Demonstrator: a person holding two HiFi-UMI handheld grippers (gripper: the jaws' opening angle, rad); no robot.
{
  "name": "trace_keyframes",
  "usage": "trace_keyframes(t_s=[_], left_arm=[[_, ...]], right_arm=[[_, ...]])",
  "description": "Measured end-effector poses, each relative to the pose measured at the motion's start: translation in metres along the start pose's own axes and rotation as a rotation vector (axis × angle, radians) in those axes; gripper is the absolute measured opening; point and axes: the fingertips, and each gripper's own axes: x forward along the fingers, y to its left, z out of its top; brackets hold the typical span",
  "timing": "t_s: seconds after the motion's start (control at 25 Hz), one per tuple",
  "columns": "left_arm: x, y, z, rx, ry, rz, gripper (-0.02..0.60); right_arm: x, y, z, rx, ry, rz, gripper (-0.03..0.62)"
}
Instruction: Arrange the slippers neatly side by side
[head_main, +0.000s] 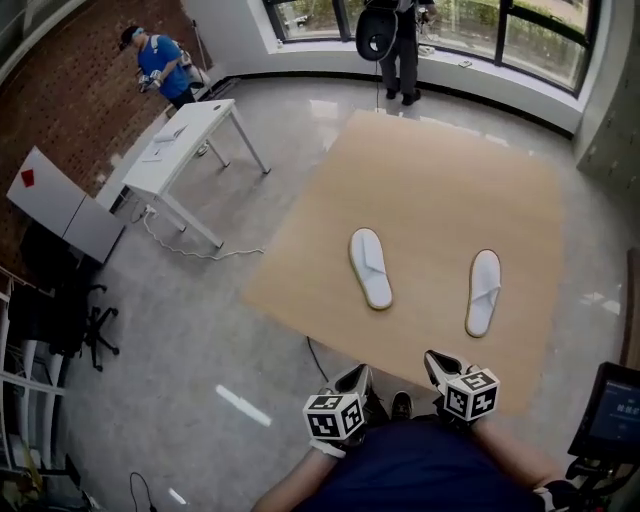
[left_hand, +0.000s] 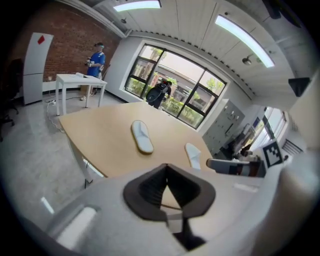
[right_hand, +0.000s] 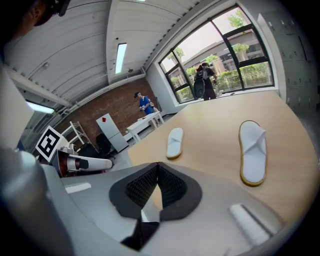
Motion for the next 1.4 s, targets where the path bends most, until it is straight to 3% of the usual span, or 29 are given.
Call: trace_keyframes(t_s=[0.36, 1.0, 1.16, 1.4], left_arm=[[0.062, -0.018, 0.050, 0.132, 0.079, -0.155, 0.003], [0.119, -0.007, 0.092, 0.241, 0.165, -0.325, 0.003], [0.141, 0.001, 0.101, 0.276, 0.177, -0.314, 0.003], [0.181, 0.036, 0.115, 0.331, 0.197, -0.197, 0.003]], right_arm=[[-0.006, -0.050, 0.035, 0.102, -0.115, -0.191, 0.009], [-0.003, -0.072, 0.048, 0.194, -0.165, -0.430, 0.009], [-0.017, -0.084, 0.045, 0.232, -0.180, -0.500, 0.009], [-0.031, -0.125, 0.044, 0.236, -0.194, -0.575, 0.009]])
